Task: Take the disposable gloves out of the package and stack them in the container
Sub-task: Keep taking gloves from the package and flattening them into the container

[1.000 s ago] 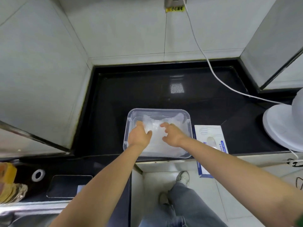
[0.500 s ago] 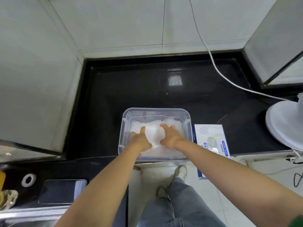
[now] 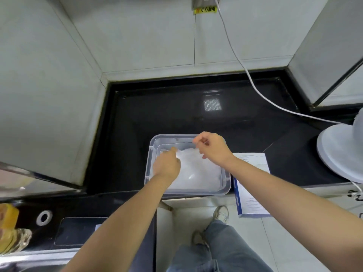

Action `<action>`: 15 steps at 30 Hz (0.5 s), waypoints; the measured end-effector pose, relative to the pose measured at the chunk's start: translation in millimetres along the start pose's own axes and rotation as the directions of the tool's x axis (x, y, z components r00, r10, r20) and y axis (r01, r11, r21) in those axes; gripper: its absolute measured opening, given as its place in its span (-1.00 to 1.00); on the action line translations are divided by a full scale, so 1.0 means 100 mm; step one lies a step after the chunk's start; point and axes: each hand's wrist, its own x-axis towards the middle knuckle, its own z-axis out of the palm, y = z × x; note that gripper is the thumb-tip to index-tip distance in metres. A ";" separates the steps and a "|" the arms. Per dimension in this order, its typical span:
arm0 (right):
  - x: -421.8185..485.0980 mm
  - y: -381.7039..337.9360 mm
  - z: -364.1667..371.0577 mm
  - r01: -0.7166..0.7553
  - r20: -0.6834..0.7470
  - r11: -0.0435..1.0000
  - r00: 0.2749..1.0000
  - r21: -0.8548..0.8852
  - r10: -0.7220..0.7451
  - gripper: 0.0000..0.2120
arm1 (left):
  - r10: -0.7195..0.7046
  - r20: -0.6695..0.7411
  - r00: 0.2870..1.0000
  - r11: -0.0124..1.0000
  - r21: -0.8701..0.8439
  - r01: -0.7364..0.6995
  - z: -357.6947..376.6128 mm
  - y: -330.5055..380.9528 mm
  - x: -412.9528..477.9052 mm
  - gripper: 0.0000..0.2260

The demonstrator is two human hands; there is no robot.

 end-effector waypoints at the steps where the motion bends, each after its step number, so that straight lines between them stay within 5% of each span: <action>1: -0.02 -0.02 -0.10 0.034 -0.033 0.999 0.999 0.012 -0.034 -0.86 | 0.020 -0.045 0.999 0.999 -0.023 -0.021 -0.03 0.08 -0.02 -0.67; 8: -0.40 0.45 -0.74 -0.107 -0.178 0.974 0.982 -0.199 0.071 -0.84 | 0.236 -0.131 0.963 0.946 -0.194 -0.259 -0.02 0.82 -0.37 -0.79; 12: -0.73 0.78 -0.94 -0.261 -0.203 0.903 0.958 -0.340 0.200 -0.80 | 0.349 -0.047 0.936 0.876 -0.338 -0.344 0.15 1.25 -0.62 -0.84; 15: -0.89 0.92 -0.94 -0.241 -0.061 0.792 0.966 -0.561 0.251 -0.83 | 0.368 0.110 0.923 0.867 -0.401 -0.297 0.34 1.50 -0.74 -0.81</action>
